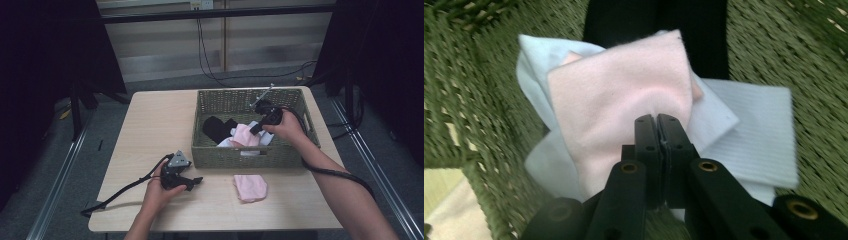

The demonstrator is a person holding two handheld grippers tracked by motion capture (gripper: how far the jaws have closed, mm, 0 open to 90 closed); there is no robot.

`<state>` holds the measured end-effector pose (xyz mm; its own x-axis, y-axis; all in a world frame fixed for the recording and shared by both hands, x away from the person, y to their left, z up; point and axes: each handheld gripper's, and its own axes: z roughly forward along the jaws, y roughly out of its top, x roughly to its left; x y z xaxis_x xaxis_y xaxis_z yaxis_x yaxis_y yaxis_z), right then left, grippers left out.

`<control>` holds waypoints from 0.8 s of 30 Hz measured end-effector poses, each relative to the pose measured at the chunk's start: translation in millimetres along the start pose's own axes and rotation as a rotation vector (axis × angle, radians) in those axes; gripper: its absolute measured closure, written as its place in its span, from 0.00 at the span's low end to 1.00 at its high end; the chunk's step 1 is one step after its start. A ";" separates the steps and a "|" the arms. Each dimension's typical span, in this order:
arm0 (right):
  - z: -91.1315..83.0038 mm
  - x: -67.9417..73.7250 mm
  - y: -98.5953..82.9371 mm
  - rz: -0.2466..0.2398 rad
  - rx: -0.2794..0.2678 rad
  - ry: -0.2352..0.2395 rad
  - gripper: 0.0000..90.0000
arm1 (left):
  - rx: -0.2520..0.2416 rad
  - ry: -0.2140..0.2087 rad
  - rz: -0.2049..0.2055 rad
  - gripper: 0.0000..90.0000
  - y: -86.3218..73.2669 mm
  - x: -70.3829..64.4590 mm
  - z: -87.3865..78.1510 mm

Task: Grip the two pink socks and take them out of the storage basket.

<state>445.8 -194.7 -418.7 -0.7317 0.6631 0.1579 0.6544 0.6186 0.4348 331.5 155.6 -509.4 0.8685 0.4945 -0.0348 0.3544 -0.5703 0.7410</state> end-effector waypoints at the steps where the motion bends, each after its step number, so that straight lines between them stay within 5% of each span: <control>1: 0.0 0.0 0.0 0.000 0.000 0.000 0.98 | 0.000 0.000 0.000 0.27 0.0 0.0 0.0; 5: 1.1 -5.3 -5.4 0.015 -0.019 0.028 0.91 | 0.004 0.003 0.001 0.27 0.1 0.0 -0.2; 6: 2.0 -3.2 -5.1 0.008 -0.035 0.000 0.69 | 0.004 0.003 0.002 0.27 0.1 0.1 -0.2; 9: 3.1 -1.0 -3.0 0.004 -0.046 0.010 0.65 | 0.002 0.003 -0.001 0.27 0.1 0.0 -0.1; 10: 5.1 2.8 0.7 -0.004 -0.059 0.004 0.52 | 0.002 0.004 -0.001 0.27 0.1 -0.1 -0.1; 17: 23.0 15.0 17.6 -0.020 -0.067 0.008 0.28 | 0.002 0.003 -0.002 0.27 0.1 0.0 -0.1; 21: 31.7 16.9 22.3 -0.021 -0.063 0.007 0.30 | 0.002 0.003 -0.001 0.27 0.1 0.0 -0.2; 23: 37.1 17.7 25.0 -0.035 -0.054 -0.002 0.39 | 0.000 0.003 0.000 0.27 0.1 0.2 0.0; 24: 39.6 18.3 25.9 -0.048 -0.040 -0.020 0.59 | 0.002 0.002 0.000 0.27 0.1 0.4 -0.2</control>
<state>457.0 -149.8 -439.6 -0.7578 0.6416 0.1187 0.6104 0.6328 0.4764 331.8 155.8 -509.2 0.8678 0.4957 -0.0331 0.3549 -0.5720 0.7395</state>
